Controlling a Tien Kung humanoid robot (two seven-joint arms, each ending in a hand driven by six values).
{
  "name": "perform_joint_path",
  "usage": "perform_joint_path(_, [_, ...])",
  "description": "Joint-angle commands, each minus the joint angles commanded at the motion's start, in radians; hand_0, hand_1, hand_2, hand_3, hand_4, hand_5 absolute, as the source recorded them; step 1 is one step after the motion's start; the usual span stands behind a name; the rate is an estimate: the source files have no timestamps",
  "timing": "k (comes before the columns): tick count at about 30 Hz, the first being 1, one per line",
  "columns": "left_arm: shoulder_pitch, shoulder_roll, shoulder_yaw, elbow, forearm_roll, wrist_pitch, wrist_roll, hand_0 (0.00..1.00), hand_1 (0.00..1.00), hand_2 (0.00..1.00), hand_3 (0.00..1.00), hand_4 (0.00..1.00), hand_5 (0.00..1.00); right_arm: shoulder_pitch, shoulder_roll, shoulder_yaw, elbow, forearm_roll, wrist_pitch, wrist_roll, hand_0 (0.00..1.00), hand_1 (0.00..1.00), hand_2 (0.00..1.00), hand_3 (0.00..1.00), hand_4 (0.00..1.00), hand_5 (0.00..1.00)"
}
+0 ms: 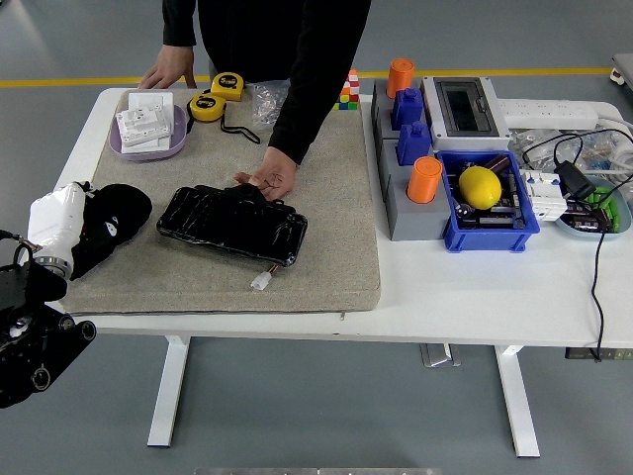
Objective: Pick the rag up,wipe the panel,place it on the desk
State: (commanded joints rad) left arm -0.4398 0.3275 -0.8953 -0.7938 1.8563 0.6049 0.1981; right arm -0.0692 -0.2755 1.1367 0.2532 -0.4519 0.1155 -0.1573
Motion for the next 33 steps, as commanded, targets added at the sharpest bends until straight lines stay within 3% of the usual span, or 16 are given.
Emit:
perform_joint_path(1, [0.0, 0.0, 0.002, 0.003, -0.004, -0.005, -0.001, 0.391, 0.567, 0.616, 0.545, 0.519, 0.074, 0.0, 0.0, 0.0, 0.0, 0.001, 0.0, 0.0, 0.743, 0.644, 0.696, 0.621, 0.998, 0.575])
perform_joint_path(6, [0.002, 0.001, 0.0, 0.008, -0.008, -0.023, 0.004, 0.391, 0.567, 0.616, 0.545, 0.519, 0.074, 0.001, 0.0, -0.003, -0.001, 0.003, 0.0, 0.001, 0.743, 0.644, 0.696, 0.621, 0.998, 0.575])
perform_joint_path(7, [0.003, 0.001, -0.001, 0.008, -0.011, -0.026, 0.005, 0.423, 0.618, 0.66, 0.55, 0.618, 0.097, 0.001, 0.0, -0.002, -0.001, 0.003, -0.001, 0.001, 0.742, 0.643, 0.696, 0.62, 0.998, 0.575])
perform_joint_path(12, [0.007, 0.004, -0.009, -0.005, -0.012, -0.043, 0.011, 0.423, 0.618, 0.66, 0.55, 0.618, 0.097, 0.001, -0.001, 0.0, -0.001, 0.002, -0.002, 0.001, 0.742, 0.643, 0.696, 0.62, 0.998, 0.575])
perform_joint_path(13, [0.008, 0.004, -0.01, -0.008, -0.014, -0.045, 0.011, 0.463, 0.71, 0.788, 0.616, 0.849, 0.259, 0.001, -0.001, -0.001, -0.001, 0.003, -0.002, 0.001, 0.739, 0.643, 0.695, 0.62, 0.998, 0.575])
perform_joint_path(18, [0.015, 0.005, -0.019, -0.029, -0.002, -0.065, 0.024, 0.463, 0.71, 0.788, 0.616, 0.849, 0.259, 0.0, 0.0, -0.003, -0.002, 0.004, -0.002, 0.001, 0.739, 0.643, 0.695, 0.62, 0.998, 0.575])
perform_joint_path(19, [0.018, 0.005, -0.024, -0.034, 0.0, -0.068, 0.025, 0.49, 0.734, 0.803, 0.755, 0.957, 0.423, 0.0, 0.0, -0.002, -0.002, 0.004, -0.002, 0.001, 0.742, 0.643, 0.695, 0.619, 0.998, 0.574])
perform_joint_path(24, [0.025, 0.01, -0.038, -0.054, 0.008, -0.081, 0.023, 0.49, 0.734, 0.803, 0.755, 0.957, 0.423, -0.003, -0.001, -0.002, -0.003, 0.004, -0.002, 0.001, 0.742, 0.643, 0.695, 0.619, 0.998, 0.574])
perform_joint_path(25, [0.026, 0.011, -0.041, -0.056, 0.007, -0.082, 0.022, 0.493, 0.749, 0.815, 0.765, 0.998, 0.594, -0.004, -0.001, -0.003, -0.003, 0.004, -0.002, 0.001, 0.741, 0.643, 0.695, 0.619, 0.998, 0.571])
perform_joint_path(30, [0.031, 0.015, -0.051, -0.068, 0.006, -0.088, 0.019, 0.493, 0.749, 0.815, 0.765, 0.998, 0.594, -0.004, -0.002, -0.007, -0.003, 0.008, -0.004, 0.002, 0.741, 0.643, 0.695, 0.619, 0.998, 0.571])
perform_joint_path(31, [0.032, 0.016, -0.052, -0.072, 0.005, -0.088, 0.018, 0.494, 0.748, 0.817, 0.773, 0.998, 0.648, -0.004, -0.002, -0.007, -0.003, 0.008, -0.003, 0.002, 0.741, 0.643, 0.695, 0.618, 0.998, 0.569])
perform_joint_path(33, [0.032, 0.019, -0.054, -0.076, 0.004, -0.089, 0.017, 0.494, 0.748, 0.817, 0.773, 0.998, 0.648, -0.005, -0.001, -0.008, -0.004, 0.008, -0.003, 0.002, 0.741, 0.643, 0.695, 0.618, 0.998, 0.569])
